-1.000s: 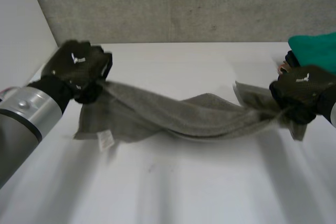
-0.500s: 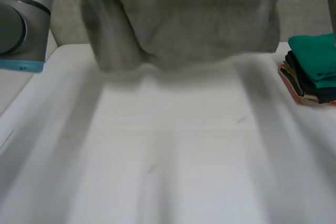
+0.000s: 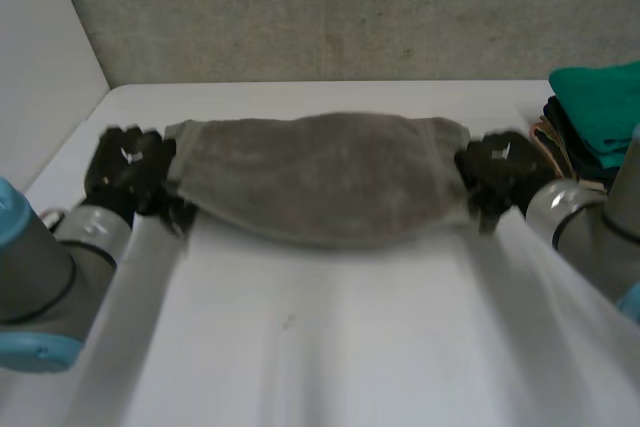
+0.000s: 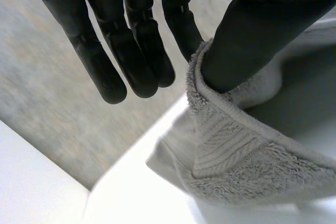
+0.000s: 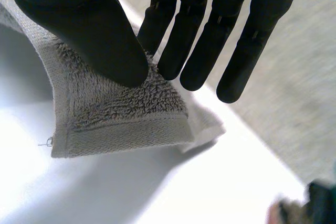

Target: Fold the laundry.

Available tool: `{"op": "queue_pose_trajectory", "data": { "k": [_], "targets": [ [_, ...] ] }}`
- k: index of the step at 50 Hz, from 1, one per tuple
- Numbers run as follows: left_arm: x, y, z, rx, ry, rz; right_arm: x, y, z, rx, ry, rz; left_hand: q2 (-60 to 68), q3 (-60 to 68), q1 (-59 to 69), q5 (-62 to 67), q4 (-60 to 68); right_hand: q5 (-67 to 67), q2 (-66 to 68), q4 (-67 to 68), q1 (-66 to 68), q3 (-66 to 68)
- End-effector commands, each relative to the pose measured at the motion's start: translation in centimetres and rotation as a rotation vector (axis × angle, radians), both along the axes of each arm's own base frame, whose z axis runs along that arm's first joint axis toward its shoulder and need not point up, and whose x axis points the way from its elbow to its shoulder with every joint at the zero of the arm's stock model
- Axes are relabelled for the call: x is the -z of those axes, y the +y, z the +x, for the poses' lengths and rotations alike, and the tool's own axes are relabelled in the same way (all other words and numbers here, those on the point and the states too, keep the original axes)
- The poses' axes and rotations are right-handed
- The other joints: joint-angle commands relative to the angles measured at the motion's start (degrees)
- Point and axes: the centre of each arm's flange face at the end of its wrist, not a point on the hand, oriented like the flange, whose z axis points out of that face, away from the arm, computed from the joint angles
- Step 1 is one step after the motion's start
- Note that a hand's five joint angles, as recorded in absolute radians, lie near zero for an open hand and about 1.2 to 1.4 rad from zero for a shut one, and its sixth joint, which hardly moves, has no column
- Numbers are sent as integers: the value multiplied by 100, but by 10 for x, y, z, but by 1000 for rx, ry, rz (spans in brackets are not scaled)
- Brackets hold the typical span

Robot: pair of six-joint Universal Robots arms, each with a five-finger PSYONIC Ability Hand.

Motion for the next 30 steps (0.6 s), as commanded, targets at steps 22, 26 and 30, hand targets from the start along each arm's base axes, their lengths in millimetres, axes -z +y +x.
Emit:
{"op": "queue_pose_trajectory", "data": {
  "k": [22,26,30],
  "targets": [
    [59,0,43,-15,-180,209,25,20,-11,46,124,55,-2735,-2717,-2481,-2562,-2744,1334,1282,1139,1671,1214],
    [61,3,42,18,-157,269,25,20,-11,45,122,54,-456,-439,-203,-283,-465,1334,1282,1139,1671,1214],
    [58,-3,49,-2,-140,275,22,19,-12,48,122,47,1368,1386,1621,1541,1359,1334,1282,1139,1671,1214]
  ]
}}
